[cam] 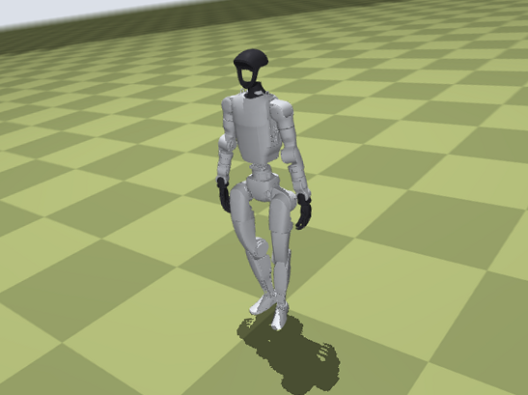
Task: In place motions
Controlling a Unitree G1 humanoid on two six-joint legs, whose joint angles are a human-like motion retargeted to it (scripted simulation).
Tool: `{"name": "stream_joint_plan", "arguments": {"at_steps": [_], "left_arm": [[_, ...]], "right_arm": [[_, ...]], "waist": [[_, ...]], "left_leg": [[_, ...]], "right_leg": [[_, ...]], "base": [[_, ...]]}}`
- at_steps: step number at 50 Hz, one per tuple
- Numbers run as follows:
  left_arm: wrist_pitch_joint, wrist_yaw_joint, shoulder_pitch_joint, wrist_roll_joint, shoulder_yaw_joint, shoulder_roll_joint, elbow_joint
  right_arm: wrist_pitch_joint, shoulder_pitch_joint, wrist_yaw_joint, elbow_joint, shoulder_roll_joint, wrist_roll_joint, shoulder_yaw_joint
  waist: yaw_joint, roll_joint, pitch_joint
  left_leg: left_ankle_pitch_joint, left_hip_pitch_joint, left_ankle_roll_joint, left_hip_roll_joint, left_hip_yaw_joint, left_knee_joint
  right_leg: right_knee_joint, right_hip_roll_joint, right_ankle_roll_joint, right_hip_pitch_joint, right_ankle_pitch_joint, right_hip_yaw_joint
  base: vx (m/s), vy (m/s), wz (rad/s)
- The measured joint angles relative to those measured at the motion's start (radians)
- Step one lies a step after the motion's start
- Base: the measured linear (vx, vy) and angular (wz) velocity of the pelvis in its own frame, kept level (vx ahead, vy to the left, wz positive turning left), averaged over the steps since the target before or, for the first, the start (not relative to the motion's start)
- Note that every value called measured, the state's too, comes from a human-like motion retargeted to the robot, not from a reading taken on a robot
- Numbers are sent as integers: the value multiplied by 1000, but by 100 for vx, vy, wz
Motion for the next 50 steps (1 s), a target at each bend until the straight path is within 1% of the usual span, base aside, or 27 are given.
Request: {"name": "stream_joint_plan", "arguments": {"at_steps": [8, 14, 20, 27, 30, 34, 37, 39, 42, 45, 50], "left_arm": [[26, -50, -45, 0, 0, -12, -17], [21, -59, -83, -15, -7, -24, -46], [18, -64, -124, -6, -37, -40, -56], [6, -83, -144, 16, -78, -67, -72], [4, -91, -139, 33, -98, -71, -70], [8, -88, -125, 50, -103, -72, -49], [11, -83, -102, 56, -100, -73, -35], [13, -80, -88, 62, -95, -70, -25], [19, -73, -73, 77, -86, -62, -8], [27, -68, -65, 94, -78, -51, 4], [30, -76, -65, 106, -82, -29, -8]], "right_arm": [[51, -2, -67, 141, -39, 40, -44], [68, 29, -85, 184, -49, 73, -73], [45, 82, -74, 172, -19, 113, -91], [40, 109, -45, 157, 17, 117, -74], [40, 112, -29, 137, 24, 91, -62], [55, 104, -42, 109, 26, 23, -32], [62, 98, -53, 100, 21, -36, -4], [64, 94, -53, 101, 17, -73, 13], [63, 93, -43, 112, 10, -104, 28], [57, 101, -32, 130, 3, -86, 27], [52, 129, -4, 157, -7, 0, -10]], "waist": [[-112, 51, 4], [-167, 78, 11], [-199, 86, 18], [-192, 84, 26], [-205, 79, 26], [-291, 79, 28], [-323, 77, 29], [-319, 73, 26], [-268, 62, 20], [-126, 39, 7], [-16, 7, -15]], "left_leg": [[-43, 36, -10, 36, 94, -21], [-64, 49, -27, 58, 196, -30], [-66, 51, -34, 65, 236, -38], [-63, 47, -32, 65, 220, -36], [-56, 39, -24, 53, 166, -33], [-31, 9, -5, 27, 9, -27], [-15, -10, 6, 8, -94, -16], [-5, -24, 12, -5, -150, -8], [8, -43, 21, -28, -205, 6], [16, -56, 22, -42, -184, 14], [59, -103, 24, -99, -308, 32]], "right_leg": [[16, 46, -8, -79, 58, 175], [14, 72, -8, -112, 84, 249], [11, 82, -8, -126, 93, 279], [6, 80, -9, -120, 91, 265], [6, 78, -25, -116, 85, 213], [6, 60, -45, -113, 67, 58], [-1, 41, -44, -94, 52, -40], [-7, 27, -38, -75, 39, -90], [-16, 18, -35, -45, 17, -139], [-27, 18, -33, -6, -12, -117], [-50, -4, -12, 51, -60, -264]], "base": [[-14, -10, -137], [-9, -4, -91], [-3, -3, -32], [1, 0, 11], [5, 1, 100], [7, 2, 197], [11, 3, 179], [12, 5, 146], [13, 7, 98], [15, 10, 23], [18, 20, 185]]}}
